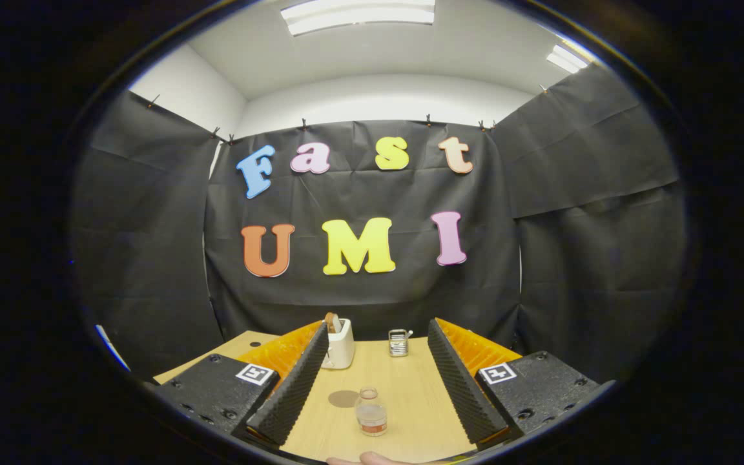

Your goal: Take the bottle from table, then pour the juice into the cup, finally place the bottle on the coaster

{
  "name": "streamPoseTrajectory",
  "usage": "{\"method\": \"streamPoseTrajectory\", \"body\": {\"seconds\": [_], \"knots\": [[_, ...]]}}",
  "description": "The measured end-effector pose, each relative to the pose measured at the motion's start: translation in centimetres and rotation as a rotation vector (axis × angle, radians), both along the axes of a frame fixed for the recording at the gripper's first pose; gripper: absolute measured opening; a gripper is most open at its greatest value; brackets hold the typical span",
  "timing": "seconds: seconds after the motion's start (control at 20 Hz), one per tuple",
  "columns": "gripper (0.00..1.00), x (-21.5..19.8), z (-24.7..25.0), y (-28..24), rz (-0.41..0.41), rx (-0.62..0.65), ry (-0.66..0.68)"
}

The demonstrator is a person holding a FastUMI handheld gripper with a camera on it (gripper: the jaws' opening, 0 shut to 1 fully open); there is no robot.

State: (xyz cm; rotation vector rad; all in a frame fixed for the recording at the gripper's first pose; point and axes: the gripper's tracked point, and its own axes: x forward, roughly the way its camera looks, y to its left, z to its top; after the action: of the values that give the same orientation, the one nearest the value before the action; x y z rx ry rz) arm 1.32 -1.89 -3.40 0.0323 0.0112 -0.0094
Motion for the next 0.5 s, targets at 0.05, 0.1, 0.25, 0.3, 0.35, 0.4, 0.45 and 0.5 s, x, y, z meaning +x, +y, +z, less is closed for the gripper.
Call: {"method": "streamPoseTrajectory", "body": {"seconds": [0.05, 0.1, 0.25, 0.3, 0.35, 0.4, 0.45, 0.5], "knots": [[1.00, 0.2, -0.6, -0.3, -0.003, 0.002, 0.004], [1.00, 0.5, -1.2, -0.5, -0.005, 0.005, 0.008], [1.00, 1.5, -3.1, -1.7, -0.032, -0.001, 0.032], [1.00, 1.7, -3.7, -2.0, -0.042, -0.009, 0.037], [1.00, 2.0, -4.2, -2.1, -0.045, -0.014, 0.038], [1.00, 2.3, -4.9, -2.0, -0.043, -0.022, 0.041], [1.00, 2.5, -5.8, -2.0, -0.045, -0.033, 0.048], [1.00, 2.7, -6.9, -2.2, -0.050, -0.046, 0.060]]}}
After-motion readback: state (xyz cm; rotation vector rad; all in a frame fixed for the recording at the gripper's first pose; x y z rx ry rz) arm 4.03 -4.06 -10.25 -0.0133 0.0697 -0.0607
